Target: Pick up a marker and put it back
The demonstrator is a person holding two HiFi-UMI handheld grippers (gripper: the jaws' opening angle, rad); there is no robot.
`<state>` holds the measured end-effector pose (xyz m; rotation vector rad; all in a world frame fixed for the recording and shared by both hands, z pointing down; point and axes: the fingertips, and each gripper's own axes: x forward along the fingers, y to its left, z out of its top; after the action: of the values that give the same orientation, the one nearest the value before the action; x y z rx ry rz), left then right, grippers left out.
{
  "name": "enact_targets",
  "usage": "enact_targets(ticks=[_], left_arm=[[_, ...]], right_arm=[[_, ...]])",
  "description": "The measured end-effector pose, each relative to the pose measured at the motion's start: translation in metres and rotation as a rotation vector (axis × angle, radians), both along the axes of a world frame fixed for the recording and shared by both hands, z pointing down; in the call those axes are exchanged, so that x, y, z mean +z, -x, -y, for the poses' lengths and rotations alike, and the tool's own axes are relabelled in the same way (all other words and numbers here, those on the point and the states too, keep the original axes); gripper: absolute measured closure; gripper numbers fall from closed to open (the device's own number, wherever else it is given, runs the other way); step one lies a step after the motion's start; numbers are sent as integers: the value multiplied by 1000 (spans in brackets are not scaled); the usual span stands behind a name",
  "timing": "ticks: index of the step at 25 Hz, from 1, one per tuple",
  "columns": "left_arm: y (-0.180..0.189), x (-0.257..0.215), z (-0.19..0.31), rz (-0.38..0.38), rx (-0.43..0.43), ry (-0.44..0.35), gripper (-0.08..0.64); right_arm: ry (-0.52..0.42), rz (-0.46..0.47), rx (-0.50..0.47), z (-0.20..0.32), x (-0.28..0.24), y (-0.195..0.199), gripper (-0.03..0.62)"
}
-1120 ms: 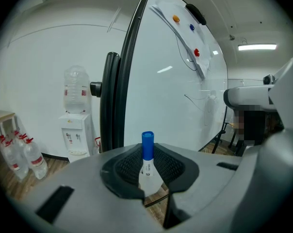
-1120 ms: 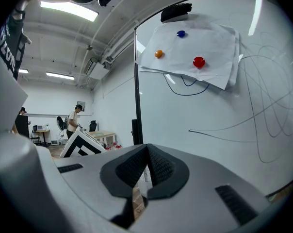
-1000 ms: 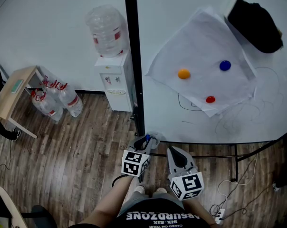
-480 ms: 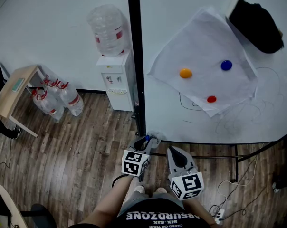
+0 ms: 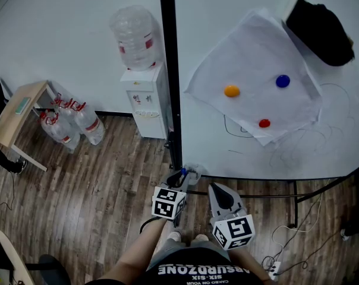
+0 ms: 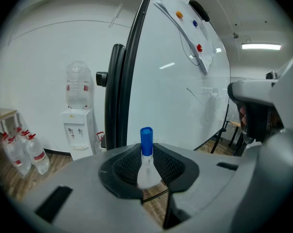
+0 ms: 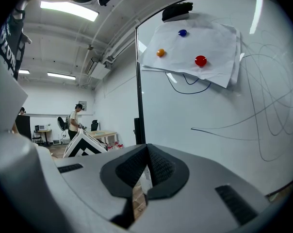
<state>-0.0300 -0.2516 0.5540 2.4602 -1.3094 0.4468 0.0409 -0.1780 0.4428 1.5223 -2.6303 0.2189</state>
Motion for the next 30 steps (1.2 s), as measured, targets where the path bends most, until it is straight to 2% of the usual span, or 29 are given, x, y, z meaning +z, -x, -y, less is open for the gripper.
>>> enact_targets(ticks=[10,17,30], left_arm=[[4,4,0,7,-18,12,485],[10,-4,1,-31,-42,12,466],[19,-44,-9,-109,-88,-47,466]], right_arm=[[4,-1,-9,1,1,2,594],[8,2,-23,3,2,5,594],[7,6,-38,7,3,8,594]])
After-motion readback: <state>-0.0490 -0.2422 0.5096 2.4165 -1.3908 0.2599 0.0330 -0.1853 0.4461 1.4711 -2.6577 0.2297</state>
